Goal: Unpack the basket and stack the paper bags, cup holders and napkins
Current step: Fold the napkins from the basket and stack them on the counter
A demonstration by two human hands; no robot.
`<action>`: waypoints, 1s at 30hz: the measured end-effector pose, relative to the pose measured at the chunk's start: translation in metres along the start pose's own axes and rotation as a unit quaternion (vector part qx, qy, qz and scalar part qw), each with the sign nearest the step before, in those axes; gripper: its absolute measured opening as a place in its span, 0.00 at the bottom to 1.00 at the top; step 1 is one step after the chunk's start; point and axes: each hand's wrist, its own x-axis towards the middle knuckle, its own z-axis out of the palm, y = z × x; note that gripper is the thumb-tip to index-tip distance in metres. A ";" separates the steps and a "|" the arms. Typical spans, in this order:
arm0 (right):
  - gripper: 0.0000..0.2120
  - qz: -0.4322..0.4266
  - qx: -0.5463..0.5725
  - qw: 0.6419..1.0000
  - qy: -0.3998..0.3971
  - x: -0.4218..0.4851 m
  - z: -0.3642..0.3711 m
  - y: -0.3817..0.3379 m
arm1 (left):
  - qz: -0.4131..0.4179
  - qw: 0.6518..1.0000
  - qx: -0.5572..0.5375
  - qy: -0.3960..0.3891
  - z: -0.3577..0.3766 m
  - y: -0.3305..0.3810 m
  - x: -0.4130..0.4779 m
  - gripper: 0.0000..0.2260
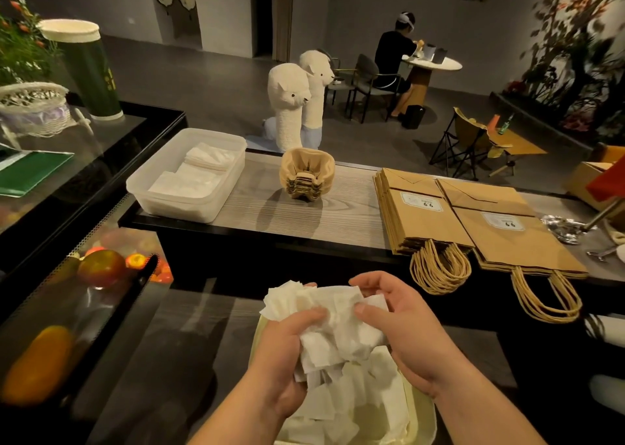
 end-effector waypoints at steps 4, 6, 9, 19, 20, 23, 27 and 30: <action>0.06 0.036 0.026 0.995 0.088 0.001 0.000 0.001 | -0.036 0.999 -0.027 -0.009 -0.001 0.000 -0.003 0.19; 0.04 0.047 0.034 0.992 0.113 -0.001 0.001 0.003 | -0.043 0.998 -0.045 -0.028 -0.001 0.000 -0.005 0.18; 0.04 0.054 0.056 0.989 0.130 -0.003 -0.002 0.008 | -0.044 0.996 -0.076 -0.026 -0.001 0.002 -0.005 0.16; 0.18 0.009 0.128 0.991 0.029 -0.018 0.000 0.000 | -0.026 1.000 0.013 0.011 -0.002 -0.016 -0.001 0.15; 0.17 -0.002 0.098 0.994 0.041 -0.019 0.004 0.003 | -0.021 0.999 0.028 -0.011 0.000 -0.018 -0.003 0.14; 0.16 -0.059 -0.019 0.994 0.088 -0.021 0.013 0.012 | -0.006 0.995 0.074 -0.062 0.004 -0.019 -0.007 0.13; 0.15 -0.126 -0.138 0.972 0.141 -0.025 0.013 0.015 | 0.013 0.994 0.086 -0.064 -0.003 -0.021 -0.004 0.11; 0.09 -0.116 -0.155 0.970 0.145 -0.025 0.010 0.016 | 0.025 0.993 0.089 -0.074 -0.003 -0.021 -0.004 0.08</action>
